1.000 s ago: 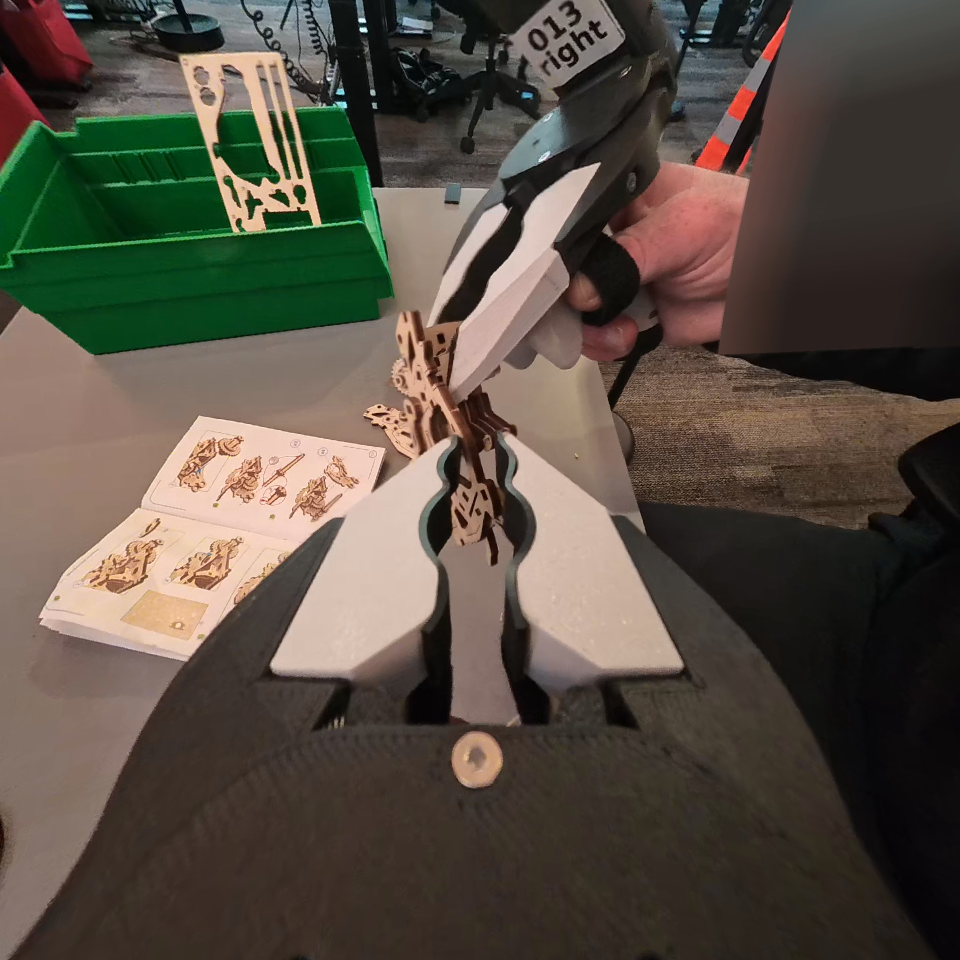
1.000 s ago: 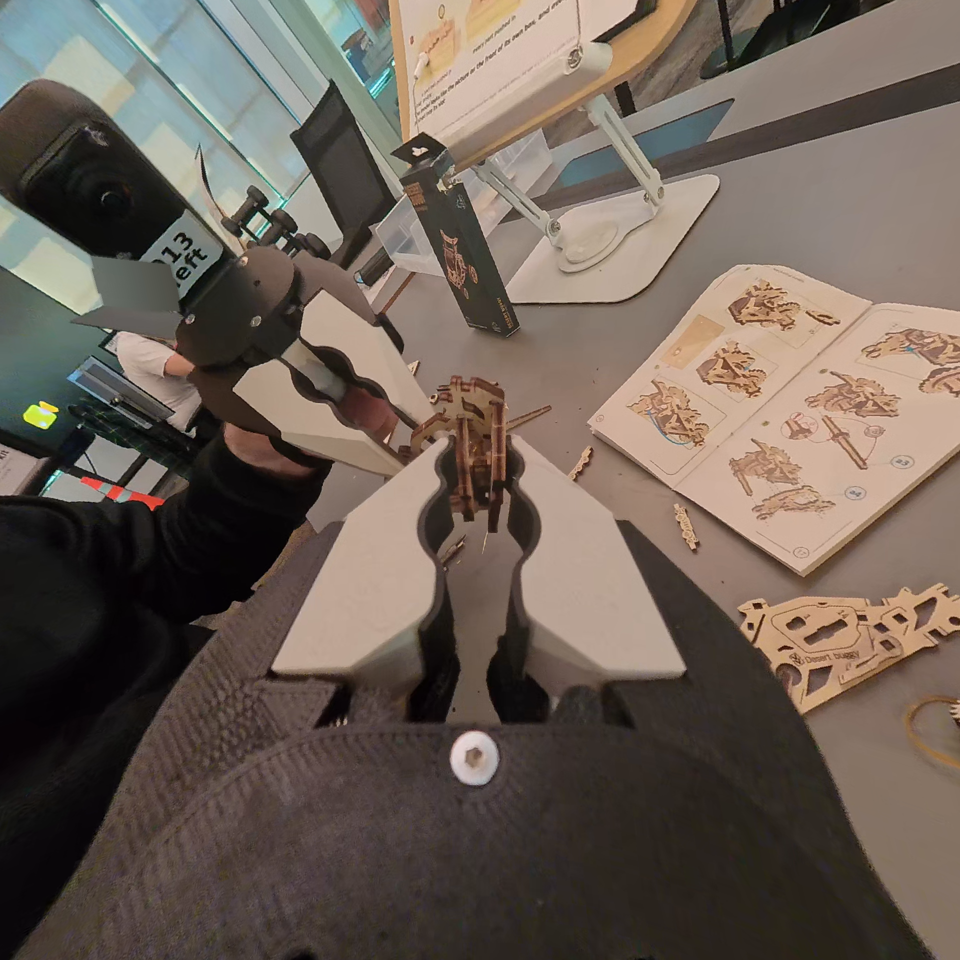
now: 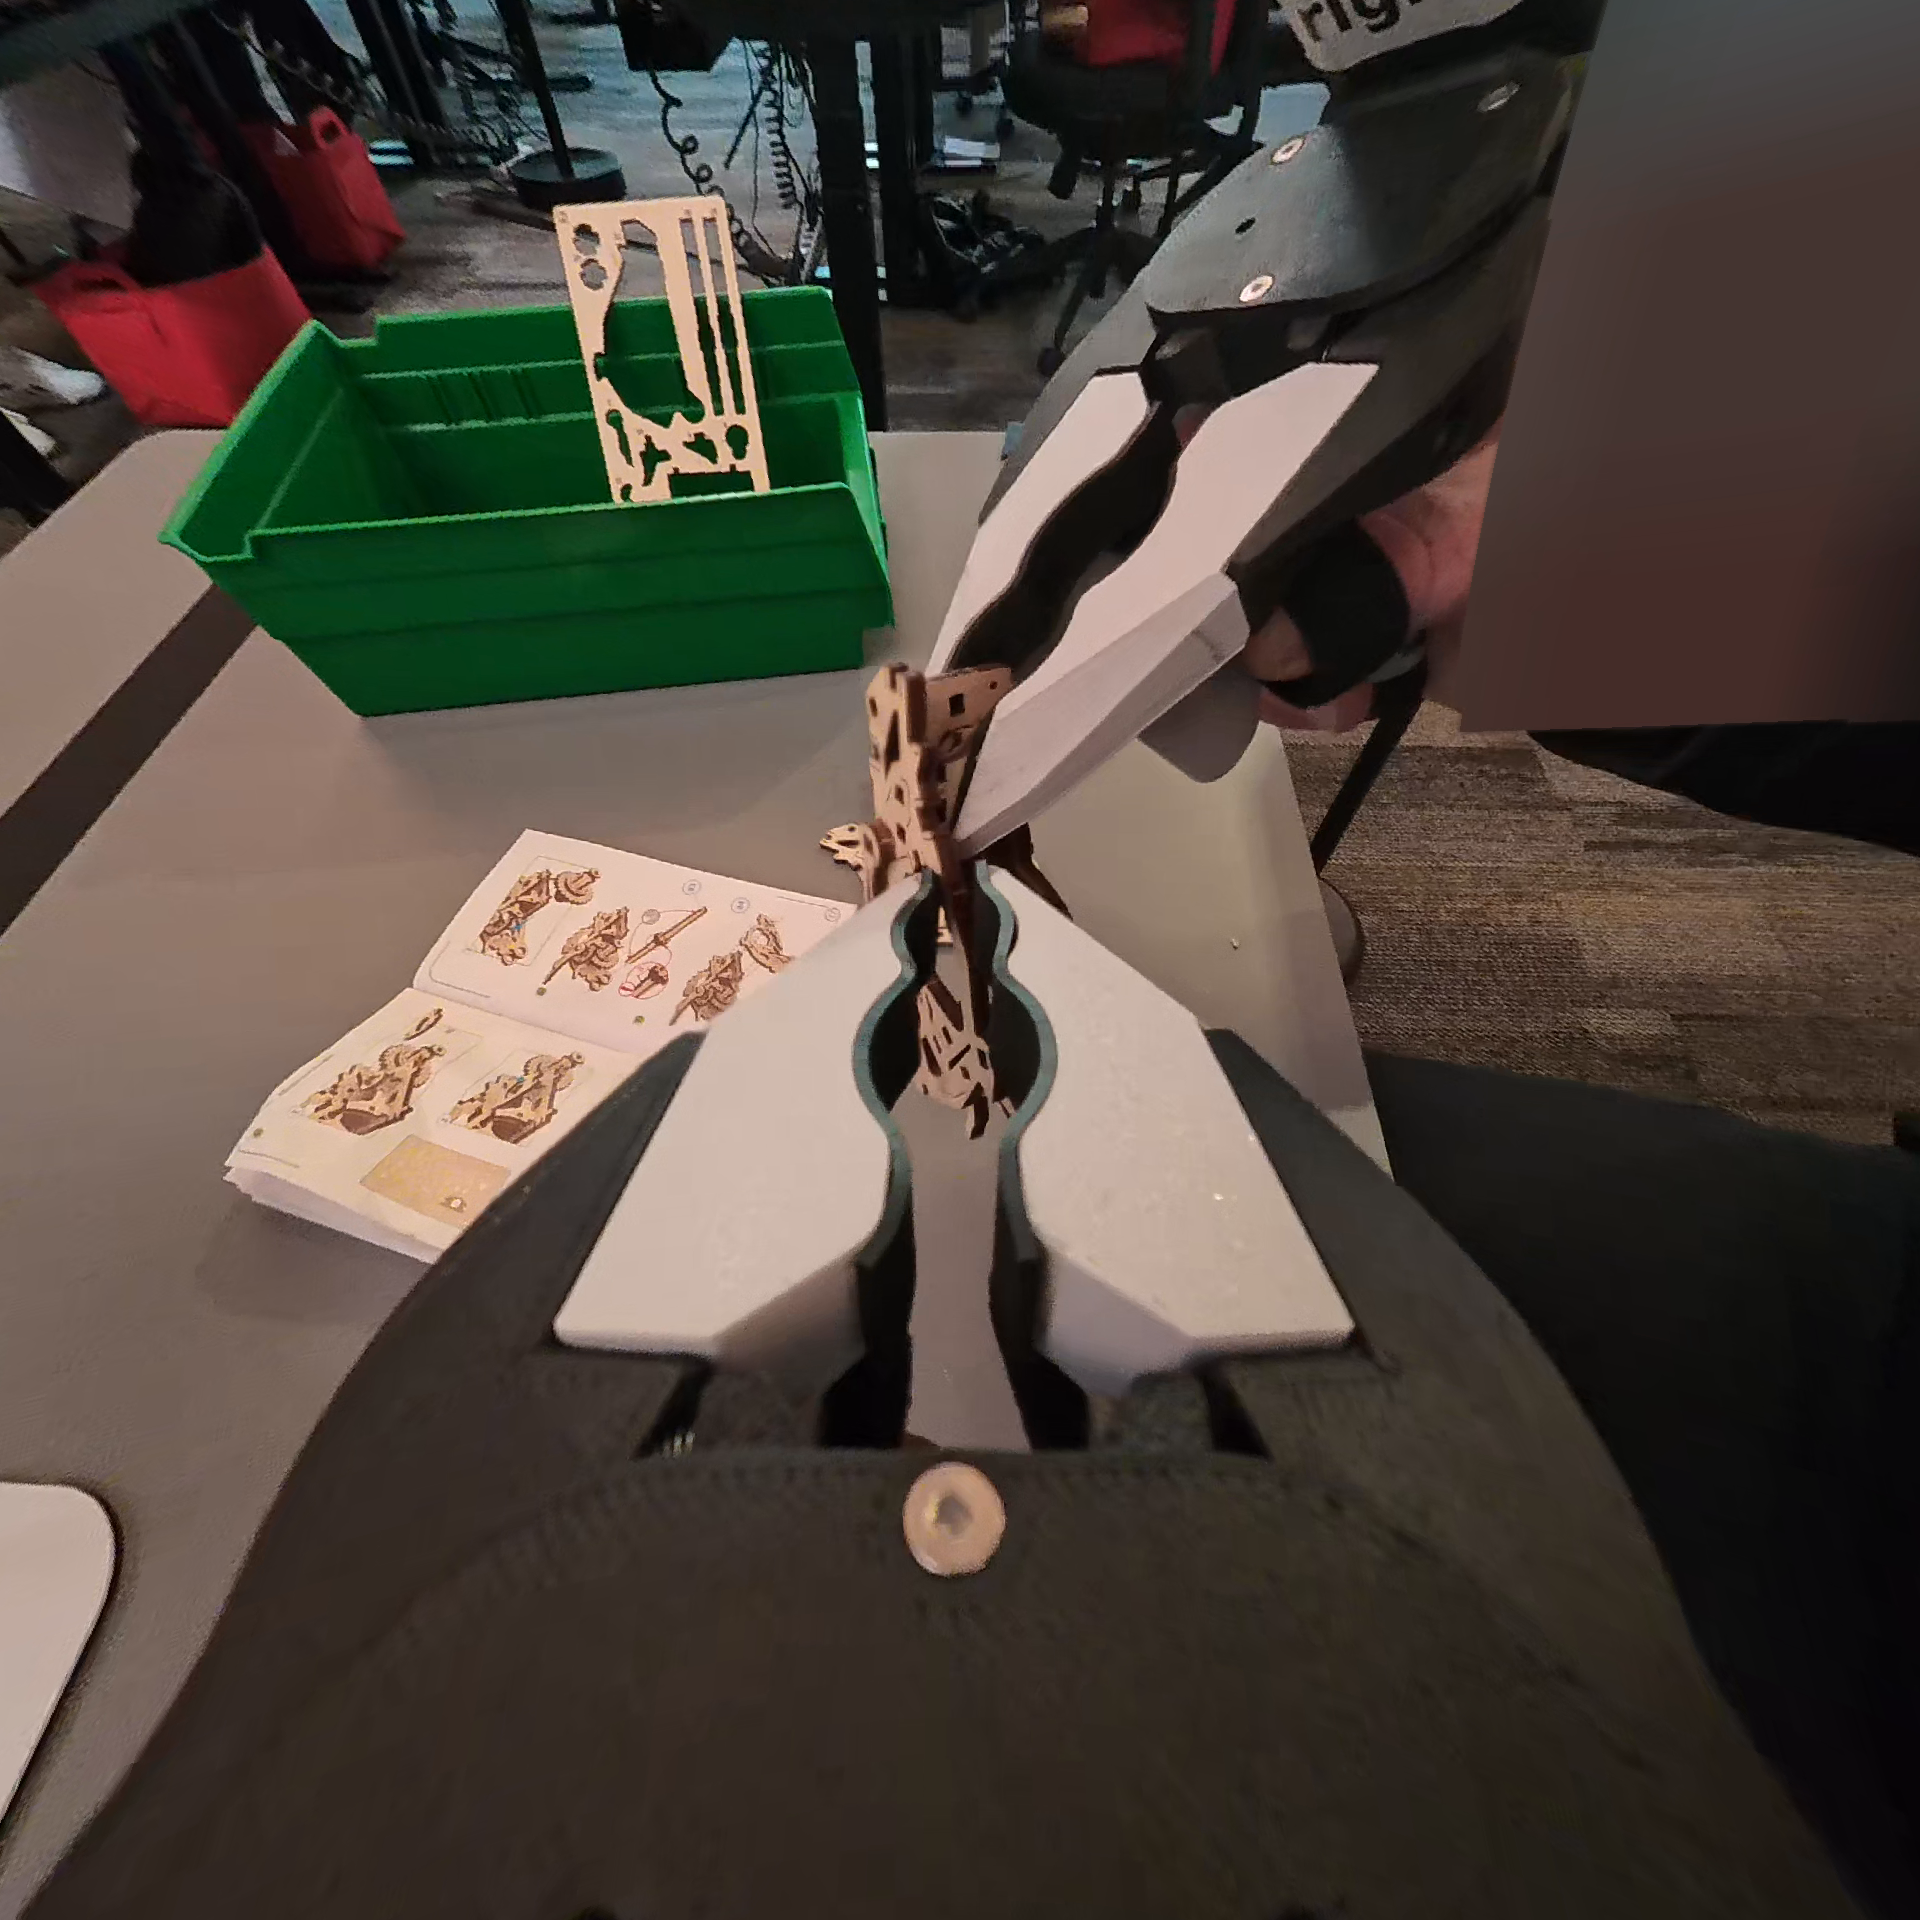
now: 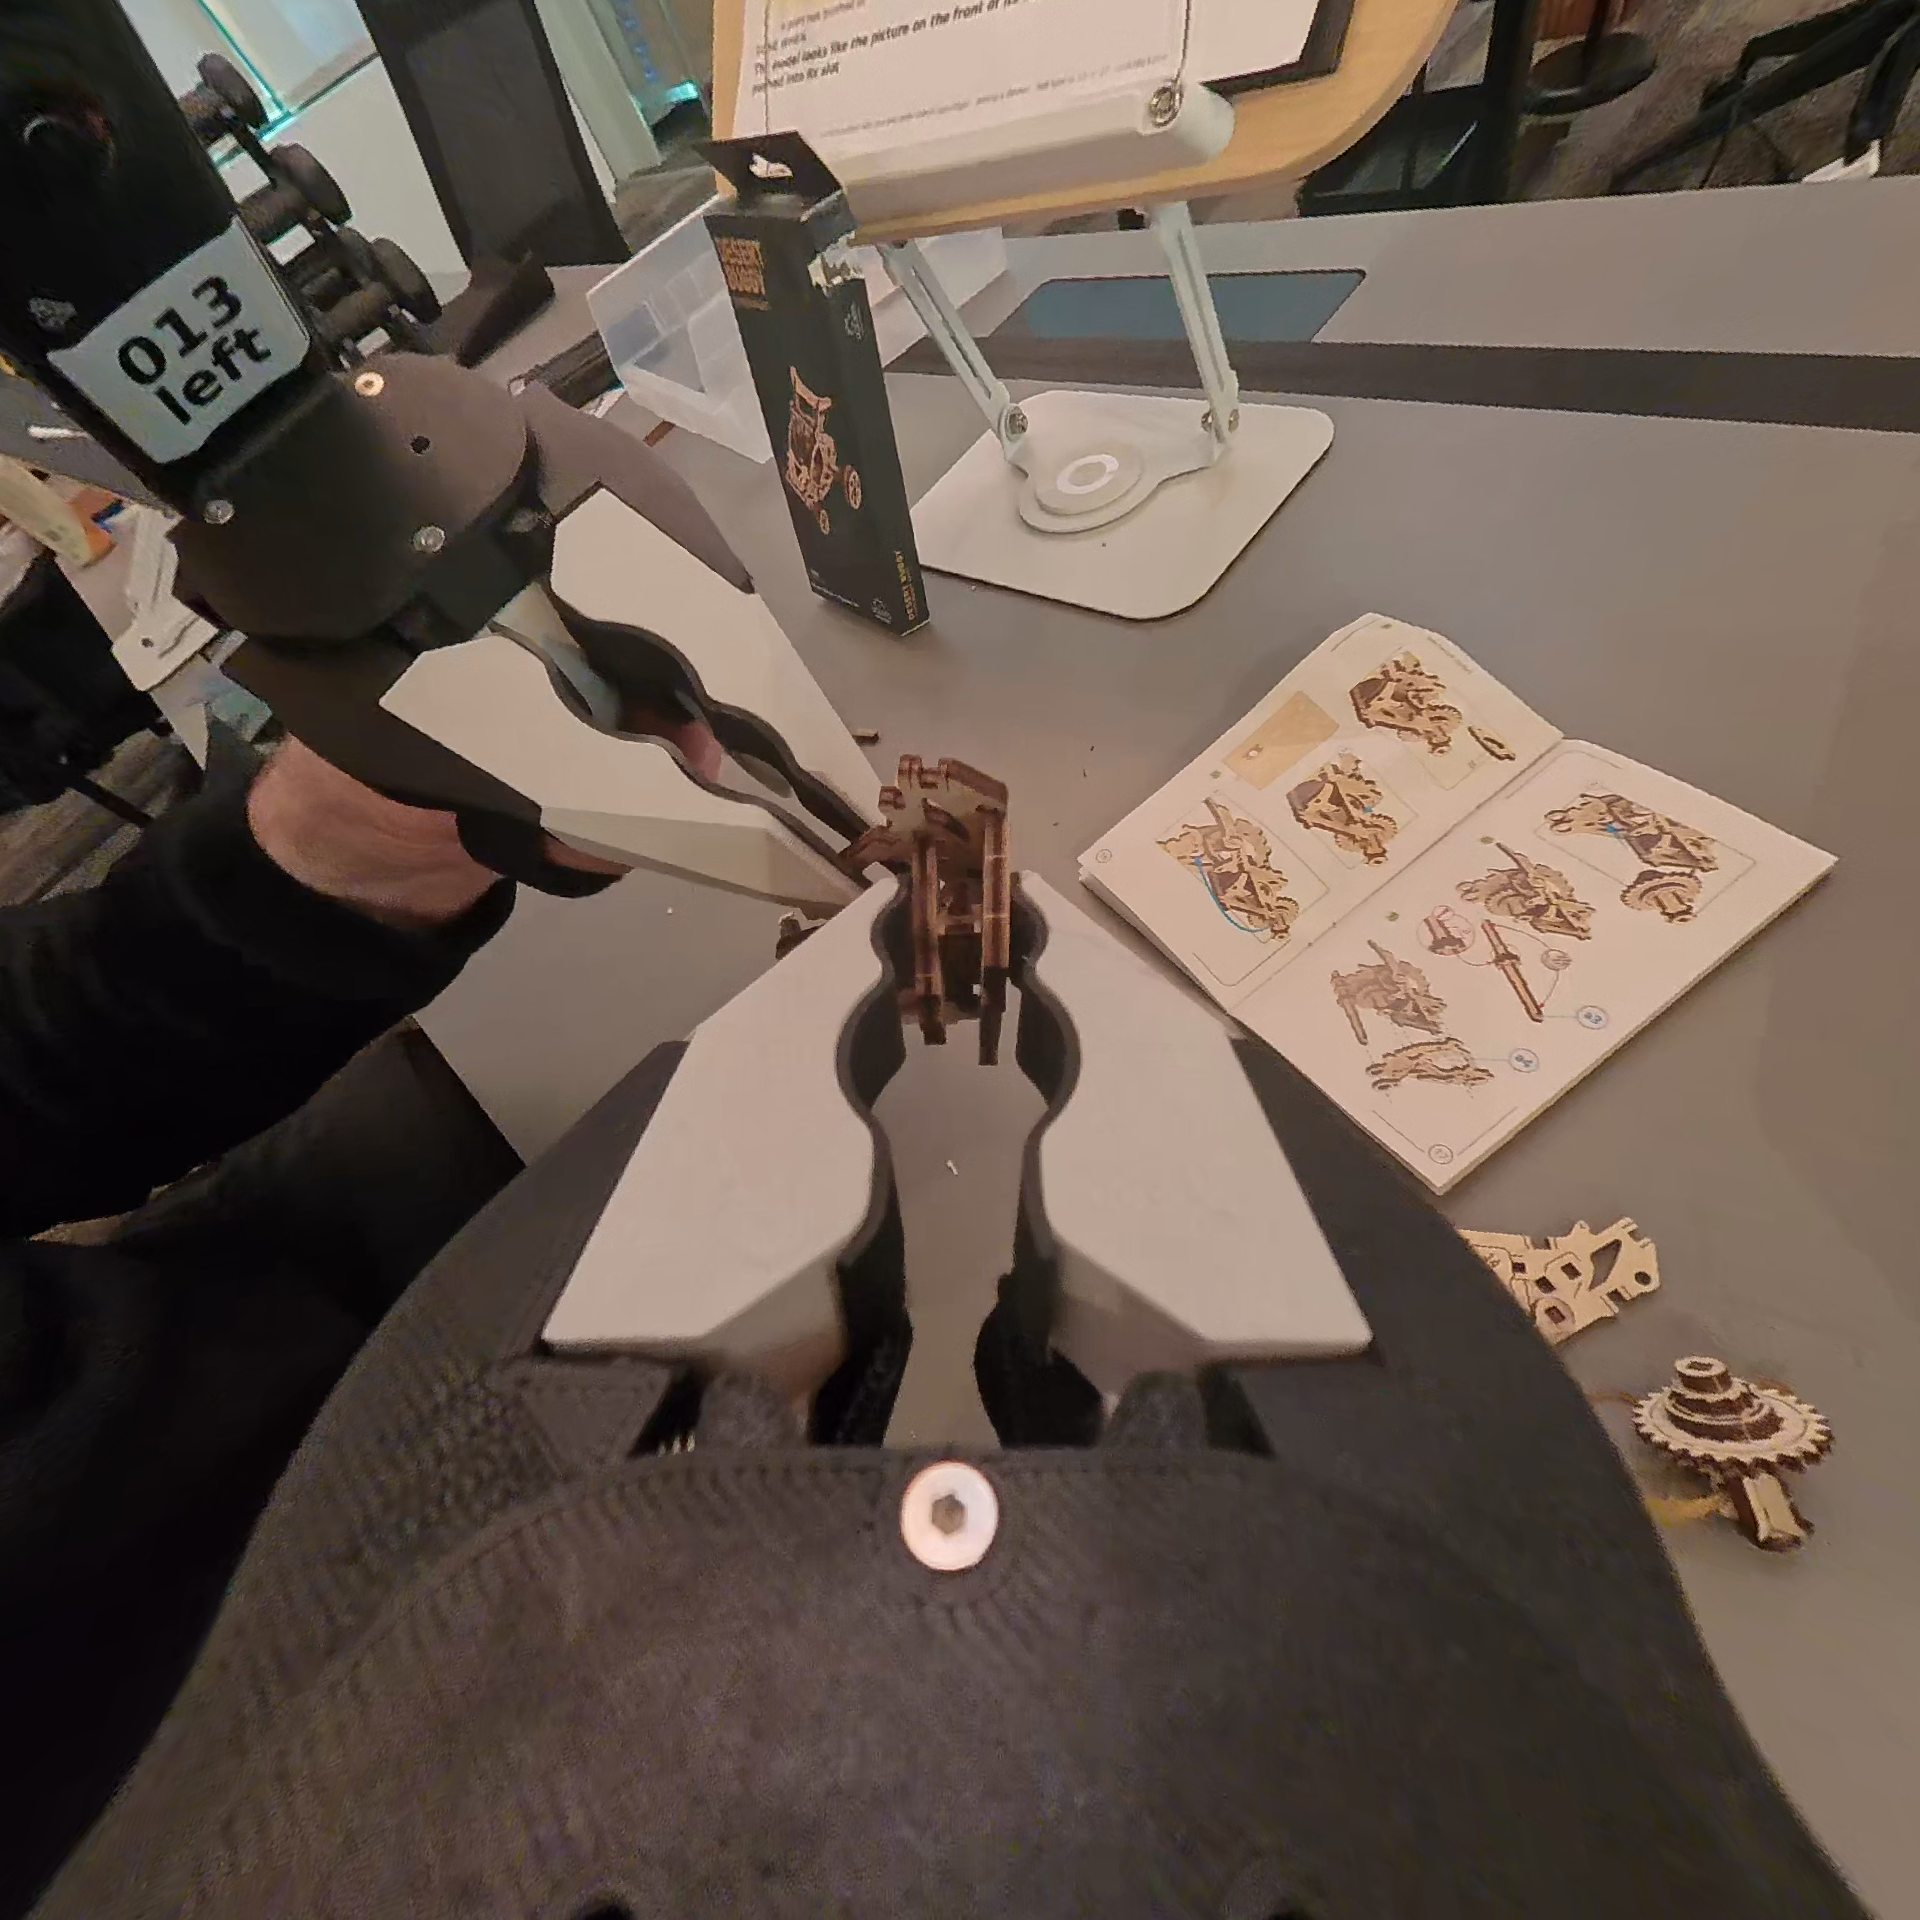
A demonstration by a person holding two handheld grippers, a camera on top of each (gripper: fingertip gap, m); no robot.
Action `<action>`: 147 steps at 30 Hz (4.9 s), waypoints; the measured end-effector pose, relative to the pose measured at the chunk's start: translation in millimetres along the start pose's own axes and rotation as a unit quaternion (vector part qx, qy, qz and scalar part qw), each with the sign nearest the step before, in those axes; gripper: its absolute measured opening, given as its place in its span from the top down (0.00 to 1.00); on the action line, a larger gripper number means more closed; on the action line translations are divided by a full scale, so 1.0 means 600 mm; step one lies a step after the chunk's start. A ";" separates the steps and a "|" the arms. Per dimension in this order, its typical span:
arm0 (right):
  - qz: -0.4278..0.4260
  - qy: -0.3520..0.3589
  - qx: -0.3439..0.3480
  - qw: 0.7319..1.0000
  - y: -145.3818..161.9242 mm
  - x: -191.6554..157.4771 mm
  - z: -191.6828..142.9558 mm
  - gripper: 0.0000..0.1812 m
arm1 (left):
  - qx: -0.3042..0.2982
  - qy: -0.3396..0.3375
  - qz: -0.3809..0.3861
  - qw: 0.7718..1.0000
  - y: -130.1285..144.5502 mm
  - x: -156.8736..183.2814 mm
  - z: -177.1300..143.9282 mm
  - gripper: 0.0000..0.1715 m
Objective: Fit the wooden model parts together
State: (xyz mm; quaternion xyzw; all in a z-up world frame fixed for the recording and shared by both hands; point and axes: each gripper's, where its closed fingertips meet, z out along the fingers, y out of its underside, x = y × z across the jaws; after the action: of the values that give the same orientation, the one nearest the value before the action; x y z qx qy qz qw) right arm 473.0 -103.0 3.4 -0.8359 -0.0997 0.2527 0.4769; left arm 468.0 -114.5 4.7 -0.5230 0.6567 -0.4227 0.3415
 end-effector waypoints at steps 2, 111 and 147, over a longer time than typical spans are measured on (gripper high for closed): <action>0.004 0.002 0.004 1.000 -0.002 0.001 -0.001 0.93 | 0.004 -0.009 0.007 1.000 -0.002 -0.001 0.001 0.98; 0.229 -0.063 -0.034 0.971 0.192 0.041 0.057 0.82 | -0.248 0.102 -0.136 0.954 0.173 0.036 0.070 0.99; -0.086 -0.033 -0.137 0.986 0.233 0.068 0.048 0.90 | -0.417 0.264 -0.121 0.861 0.210 0.052 0.103 0.98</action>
State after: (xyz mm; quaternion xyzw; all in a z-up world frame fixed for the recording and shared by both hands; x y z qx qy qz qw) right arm 482.2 -138.2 -140.5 -0.8726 -0.2206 0.2227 0.3746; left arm 466.0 -144.9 -135.6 -0.5610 0.7687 -0.2692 -0.1483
